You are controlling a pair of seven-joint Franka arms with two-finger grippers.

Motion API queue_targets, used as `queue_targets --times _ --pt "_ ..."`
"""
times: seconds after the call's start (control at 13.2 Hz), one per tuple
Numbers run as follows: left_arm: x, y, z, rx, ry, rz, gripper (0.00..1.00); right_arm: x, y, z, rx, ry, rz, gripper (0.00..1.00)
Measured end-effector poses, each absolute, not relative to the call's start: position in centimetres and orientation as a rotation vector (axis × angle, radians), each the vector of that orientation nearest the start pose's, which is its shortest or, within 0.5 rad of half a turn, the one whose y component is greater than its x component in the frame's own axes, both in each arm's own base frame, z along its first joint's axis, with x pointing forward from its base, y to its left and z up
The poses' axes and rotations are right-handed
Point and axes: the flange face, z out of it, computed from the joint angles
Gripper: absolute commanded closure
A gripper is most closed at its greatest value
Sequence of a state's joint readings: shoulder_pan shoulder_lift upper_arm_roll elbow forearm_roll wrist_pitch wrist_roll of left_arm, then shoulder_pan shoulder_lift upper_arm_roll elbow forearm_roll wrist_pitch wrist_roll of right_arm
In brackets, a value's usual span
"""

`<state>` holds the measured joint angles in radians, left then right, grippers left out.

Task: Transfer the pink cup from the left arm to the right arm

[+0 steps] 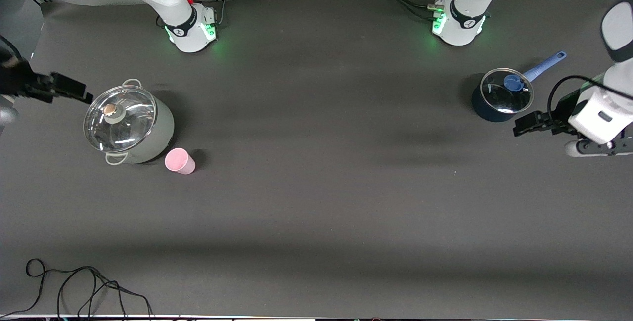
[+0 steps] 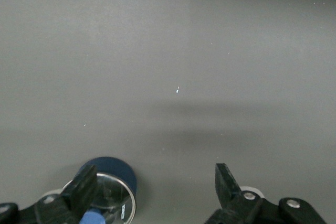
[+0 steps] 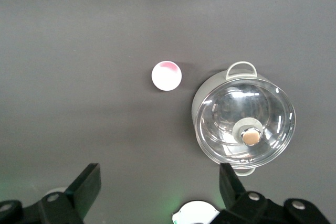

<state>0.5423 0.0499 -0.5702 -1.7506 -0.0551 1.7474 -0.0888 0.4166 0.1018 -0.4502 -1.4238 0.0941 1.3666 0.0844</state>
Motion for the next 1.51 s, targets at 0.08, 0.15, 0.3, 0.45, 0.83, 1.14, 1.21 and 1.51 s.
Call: queue_targets --times 0.08,0.15,0.3,0.45,0.83,1.14,1.21,1.51 --pt "57.0 -1.7 53.8 -3.214 -0.125 0.072 0.00 56.7 0.9 61.6 -3.090 0.167 0.252 0.00" --pt "56.9 -1.8 54.1 -3.211 -0.131 0.064 0.00 56.9 1.0 61.2 -3.093 0.168 0.261 0.00" --pt "56.8 -2.6 54.4 -3.207 -0.136 0.057 0.00 57.0 1.0 61.4 -3.094 0.168 0.254 0.00" --pt "56.8 -3.0 54.4 -3.200 -0.139 0.055 0.00 56.9 1.0 61.7 -3.095 0.168 0.245 0.00" --pt "56.8 -3.6 54.7 -3.189 -0.129 0.044 0.00 56.8 0.5 61.8 -3.093 0.182 0.255 0.00" --pt "56.9 -3.1 54.7 -3.189 -0.118 0.041 0.00 56.6 -1.3 62.3 -3.067 0.206 0.247 0.00" --pt "56.9 -3.0 54.7 -3.189 -0.096 0.040 0.00 56.3 -1.5 62.6 -3.060 0.204 0.239 0.00" --pt "56.5 -2.2 55.5 -3.104 -0.027 0.054 0.00 54.9 -1.7 63.2 -3.040 0.192 0.225 0.00"
